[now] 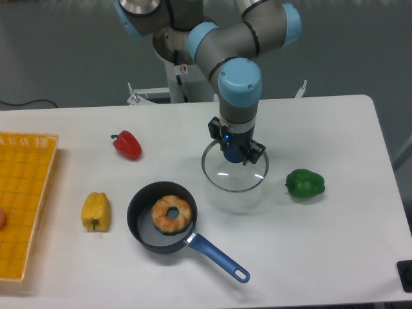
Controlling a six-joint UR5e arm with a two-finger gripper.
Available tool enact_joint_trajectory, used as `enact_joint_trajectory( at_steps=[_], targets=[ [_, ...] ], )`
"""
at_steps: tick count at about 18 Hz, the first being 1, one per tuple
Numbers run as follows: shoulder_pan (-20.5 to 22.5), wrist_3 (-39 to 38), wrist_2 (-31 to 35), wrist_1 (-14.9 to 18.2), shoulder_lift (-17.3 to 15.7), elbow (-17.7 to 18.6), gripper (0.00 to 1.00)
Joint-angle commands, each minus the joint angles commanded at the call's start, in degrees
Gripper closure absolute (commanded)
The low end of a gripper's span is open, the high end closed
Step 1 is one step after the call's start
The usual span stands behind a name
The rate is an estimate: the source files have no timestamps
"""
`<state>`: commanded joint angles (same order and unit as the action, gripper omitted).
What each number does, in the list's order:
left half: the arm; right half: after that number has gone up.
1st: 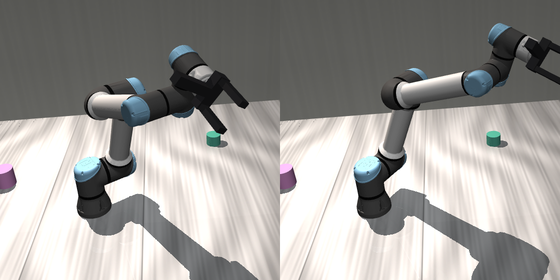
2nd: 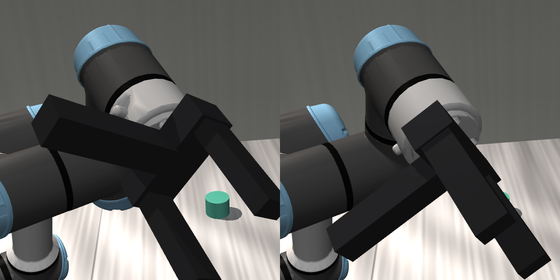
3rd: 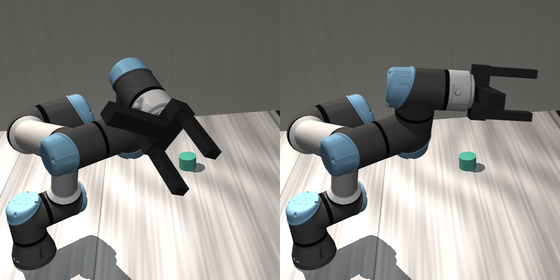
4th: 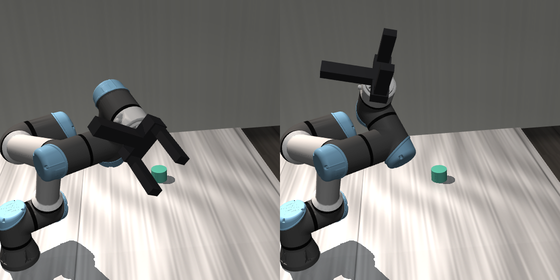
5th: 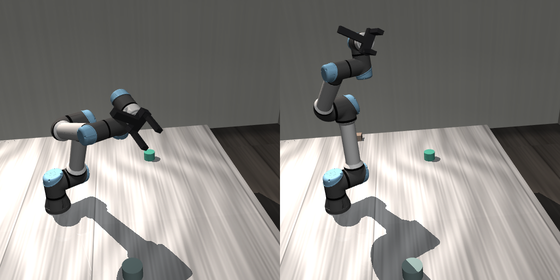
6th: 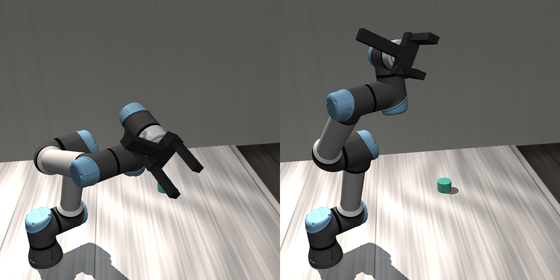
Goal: Close the pot lid
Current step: 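Lift the clear glass lid held in the gripper upward, then carry the glass lid over the dark pot with the blue handle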
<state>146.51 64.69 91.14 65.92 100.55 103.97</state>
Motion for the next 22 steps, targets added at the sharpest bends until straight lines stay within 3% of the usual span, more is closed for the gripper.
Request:
enact_joint_trajectory(
  at_steps=[10, 17, 22],
  targets=[
    [0.53, -0.18, -0.27, 0.53, -1.40, -0.62, 0.39],
    [0.44, -0.26, 0.09, 6.23, -2.02, -3.42, 0.39],
    [-0.17, -0.79, 0.17, 6.77, -1.85, -4.39, 0.39]
  ],
)
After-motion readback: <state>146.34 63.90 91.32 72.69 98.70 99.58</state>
